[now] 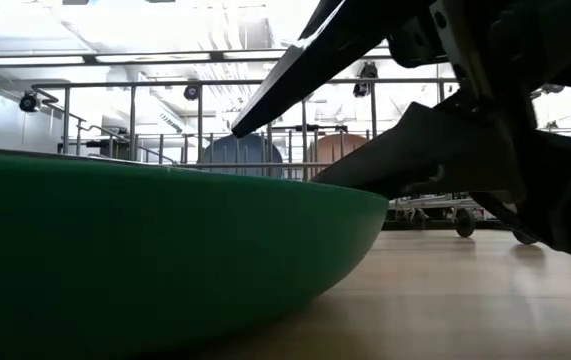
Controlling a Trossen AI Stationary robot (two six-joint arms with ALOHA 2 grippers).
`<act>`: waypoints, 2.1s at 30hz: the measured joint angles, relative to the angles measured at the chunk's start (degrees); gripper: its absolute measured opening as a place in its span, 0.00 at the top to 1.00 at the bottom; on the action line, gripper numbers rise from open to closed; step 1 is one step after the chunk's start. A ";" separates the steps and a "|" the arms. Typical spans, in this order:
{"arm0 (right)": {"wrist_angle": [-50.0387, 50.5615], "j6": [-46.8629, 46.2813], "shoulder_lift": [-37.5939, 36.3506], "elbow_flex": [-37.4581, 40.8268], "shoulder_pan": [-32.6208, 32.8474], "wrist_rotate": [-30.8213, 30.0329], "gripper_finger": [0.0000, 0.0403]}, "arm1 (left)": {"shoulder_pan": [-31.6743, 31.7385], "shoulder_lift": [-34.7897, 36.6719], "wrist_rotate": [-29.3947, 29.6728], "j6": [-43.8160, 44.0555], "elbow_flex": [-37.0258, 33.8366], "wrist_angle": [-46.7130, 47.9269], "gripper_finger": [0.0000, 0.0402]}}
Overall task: Sort dishes
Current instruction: Put the blue floral plate into the dish rack
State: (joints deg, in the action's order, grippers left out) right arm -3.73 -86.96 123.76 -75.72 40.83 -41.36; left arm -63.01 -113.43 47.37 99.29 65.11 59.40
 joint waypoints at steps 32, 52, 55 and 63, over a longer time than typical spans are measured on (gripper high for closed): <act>0.20 1.12 0.00 -0.08 -3.01 4.38 0.58 | 1.31 0.00 -0.32 -4.33 -4.49 -11.07 1.00; -2.57 7.49 0.24 -0.32 -5.25 4.47 0.58 | 2.06 0.07 2.22 -7.32 -2.92 -12.75 1.00; -2.89 8.25 0.24 -0.57 -5.67 4.40 0.58 | 2.35 0.09 2.01 -7.32 -2.92 -12.75 1.00; -3.05 8.96 0.24 -0.59 -6.24 5.64 0.59 | 4.10 0.11 2.21 -8.60 -2.92 -14.08 1.00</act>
State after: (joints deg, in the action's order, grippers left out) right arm -6.79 -78.00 124.01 -76.31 34.59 -35.73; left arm -58.91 -113.32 49.58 90.68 62.19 45.32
